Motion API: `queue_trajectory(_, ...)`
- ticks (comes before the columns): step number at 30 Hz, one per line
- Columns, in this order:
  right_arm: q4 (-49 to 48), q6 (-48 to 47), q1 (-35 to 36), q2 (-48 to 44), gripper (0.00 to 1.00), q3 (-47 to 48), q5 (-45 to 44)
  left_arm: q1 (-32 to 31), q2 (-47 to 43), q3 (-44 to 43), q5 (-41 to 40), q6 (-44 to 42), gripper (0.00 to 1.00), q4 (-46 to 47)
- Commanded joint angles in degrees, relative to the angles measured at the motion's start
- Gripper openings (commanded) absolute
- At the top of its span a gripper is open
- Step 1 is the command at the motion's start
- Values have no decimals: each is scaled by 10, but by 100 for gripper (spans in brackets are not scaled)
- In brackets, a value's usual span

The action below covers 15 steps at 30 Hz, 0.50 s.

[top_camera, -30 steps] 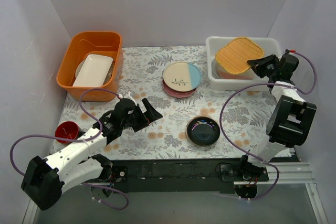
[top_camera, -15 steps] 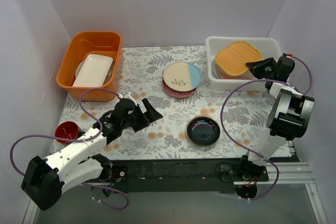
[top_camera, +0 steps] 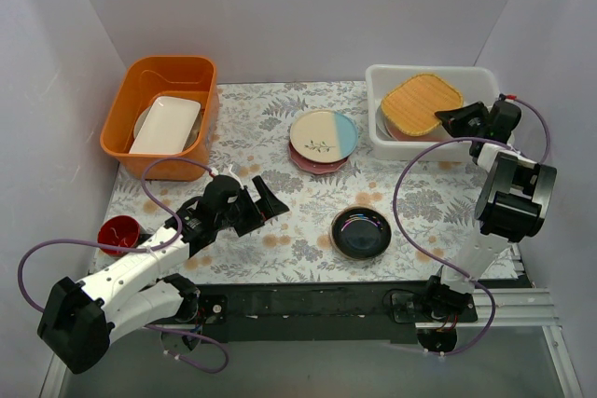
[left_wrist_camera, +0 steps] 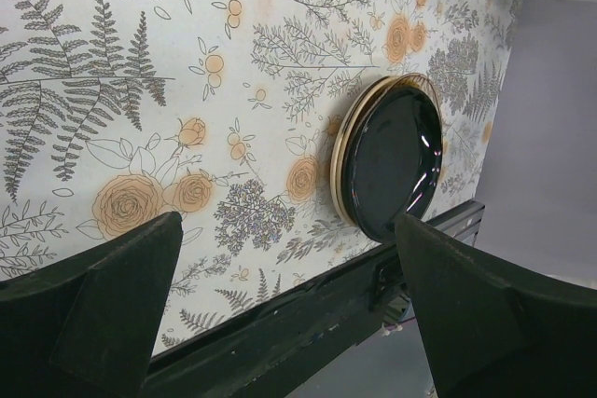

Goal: Place the plates into the plastic bin on the countertop
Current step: Place the plate in the plastic bin.

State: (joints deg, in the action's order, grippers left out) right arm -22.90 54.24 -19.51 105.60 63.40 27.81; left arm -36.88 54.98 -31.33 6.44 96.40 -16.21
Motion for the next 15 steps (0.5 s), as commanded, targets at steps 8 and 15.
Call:
queue_trajectory(8,7,-21,-3,42,7,38,39,-3,-15,-7,1,-6,98,-8)
queue_trajectory(15,65,-57,-3,31,30,46,25,-3,-21,-3,0,-3,98,-9)
